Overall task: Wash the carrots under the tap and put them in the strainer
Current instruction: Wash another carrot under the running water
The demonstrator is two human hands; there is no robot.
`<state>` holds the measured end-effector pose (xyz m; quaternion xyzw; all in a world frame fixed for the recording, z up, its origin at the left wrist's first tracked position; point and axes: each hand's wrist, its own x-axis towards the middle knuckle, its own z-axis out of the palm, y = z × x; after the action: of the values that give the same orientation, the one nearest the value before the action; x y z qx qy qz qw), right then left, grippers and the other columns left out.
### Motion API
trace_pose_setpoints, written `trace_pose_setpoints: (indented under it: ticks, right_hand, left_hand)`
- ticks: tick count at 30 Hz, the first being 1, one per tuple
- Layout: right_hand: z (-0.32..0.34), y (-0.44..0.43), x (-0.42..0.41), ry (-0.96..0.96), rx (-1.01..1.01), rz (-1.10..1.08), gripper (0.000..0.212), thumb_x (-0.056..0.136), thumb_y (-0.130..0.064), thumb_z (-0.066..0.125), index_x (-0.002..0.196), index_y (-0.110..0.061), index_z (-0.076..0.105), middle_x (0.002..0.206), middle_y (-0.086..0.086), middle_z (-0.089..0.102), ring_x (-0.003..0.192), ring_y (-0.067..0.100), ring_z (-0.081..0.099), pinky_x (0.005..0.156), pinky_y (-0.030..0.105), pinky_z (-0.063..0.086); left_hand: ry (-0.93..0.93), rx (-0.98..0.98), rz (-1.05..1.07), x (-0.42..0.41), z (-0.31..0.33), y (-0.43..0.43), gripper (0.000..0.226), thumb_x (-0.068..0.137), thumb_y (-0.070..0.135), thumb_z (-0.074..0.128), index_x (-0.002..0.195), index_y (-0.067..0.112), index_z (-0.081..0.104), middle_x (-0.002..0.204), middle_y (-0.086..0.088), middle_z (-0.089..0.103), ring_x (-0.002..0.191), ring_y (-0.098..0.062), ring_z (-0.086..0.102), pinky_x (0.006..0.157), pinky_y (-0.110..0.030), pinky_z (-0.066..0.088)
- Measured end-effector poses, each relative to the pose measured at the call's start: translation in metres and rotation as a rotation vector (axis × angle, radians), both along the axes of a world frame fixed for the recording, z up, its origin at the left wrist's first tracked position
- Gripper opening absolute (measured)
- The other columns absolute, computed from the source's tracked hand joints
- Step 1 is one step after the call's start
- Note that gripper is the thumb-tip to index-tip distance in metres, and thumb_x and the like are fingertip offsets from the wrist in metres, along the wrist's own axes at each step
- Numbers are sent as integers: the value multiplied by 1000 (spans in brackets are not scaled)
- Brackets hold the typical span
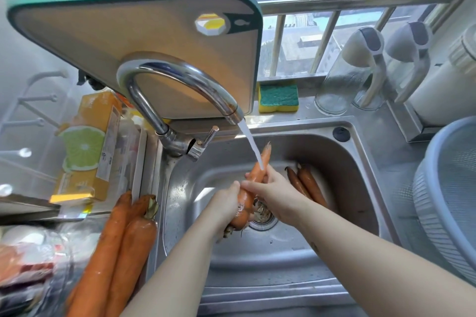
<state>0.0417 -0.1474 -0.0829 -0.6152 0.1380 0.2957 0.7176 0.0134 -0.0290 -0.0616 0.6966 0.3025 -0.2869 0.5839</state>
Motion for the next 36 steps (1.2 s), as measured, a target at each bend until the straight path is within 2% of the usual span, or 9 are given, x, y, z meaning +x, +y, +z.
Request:
trace_pose_setpoints:
  ticks: [3, 7, 14, 19, 22, 27, 30, 33, 36]
  right_hand:
    - [-3, -3, 5, -8, -63, -105, 3, 92, -11, 60, 91, -9, 59, 93, 13, 66, 96, 29, 64, 95, 43, 49]
    - [-2, -1, 10, 0, -92, -111, 10, 93, -16, 59, 94, -6, 60, 95, 16, 66, 92, 28, 65, 94, 43, 50]
    - [-7, -6, 15, -17, -116, -146, 19, 89, -24, 64, 89, -5, 66, 92, 16, 68, 88, 27, 65, 95, 48, 49]
    - [-8, -10, 11, -35, -159, 37, 25, 84, -17, 68, 103, -4, 59, 96, 13, 69, 96, 27, 68, 97, 46, 49]
    - [-6, -3, 15, -58, -179, -102, 14, 89, -13, 61, 101, -8, 57, 89, 11, 67, 88, 24, 68, 91, 47, 53]
    - [2, 9, 29, 84, -143, -428, 15, 99, -17, 47, 108, -5, 48, 80, 11, 59, 63, 17, 59, 59, 28, 52]
    - [5, 8, 22, 83, 11, -249, 24, 94, -13, 57, 114, -5, 46, 85, 9, 57, 72, 18, 60, 68, 31, 52]
    - [13, 10, 3, 27, 103, 27, 11, 90, -4, 61, 95, -6, 52, 83, 10, 61, 77, 21, 61, 72, 28, 51]
    - [8, 11, 3, 3, 74, -40, 9, 91, -5, 60, 86, -7, 52, 77, 10, 61, 71, 19, 62, 73, 29, 51]
  left_hand:
    - [-61, 212, -160, 3, 5, -8, 52, 102, 41, 23, 102, 8, 63, 79, -13, 71, 69, -27, 69, 69, -33, 53]
    - [-139, 304, -240, 5, 3, -6, 56, 101, 43, 19, 108, 12, 65, 97, -15, 71, 86, -28, 69, 81, -34, 54]
    - [-305, 482, -394, 4, 9, -11, 48, 102, 39, 21, 89, 13, 59, 88, -7, 66, 82, -25, 60, 63, -28, 37]
    - [-208, 355, -381, 2, 11, -5, 48, 101, 40, 21, 97, 14, 61, 83, -7, 69, 73, -20, 64, 57, -24, 42]
    - [-281, 471, -507, -3, 17, -11, 38, 100, 41, 26, 107, 17, 54, 84, -4, 63, 73, -23, 58, 52, -29, 40]
    - [-446, 710, -694, -15, 21, -13, 29, 94, 34, 46, 117, 17, 47, 111, -5, 55, 101, -28, 54, 75, -34, 40]
    - [-425, 708, -604, -11, 19, -3, 29, 92, 34, 49, 114, 16, 48, 109, -4, 56, 96, -27, 57, 72, -34, 43]
    - [-417, 738, -535, -5, 20, 3, 33, 91, 35, 50, 118, 15, 50, 112, -4, 58, 99, -26, 59, 71, -33, 44]
    - [-438, 832, -597, -9, 22, 0, 33, 92, 34, 49, 120, 16, 47, 115, -4, 56, 102, -26, 58, 72, -33, 42]
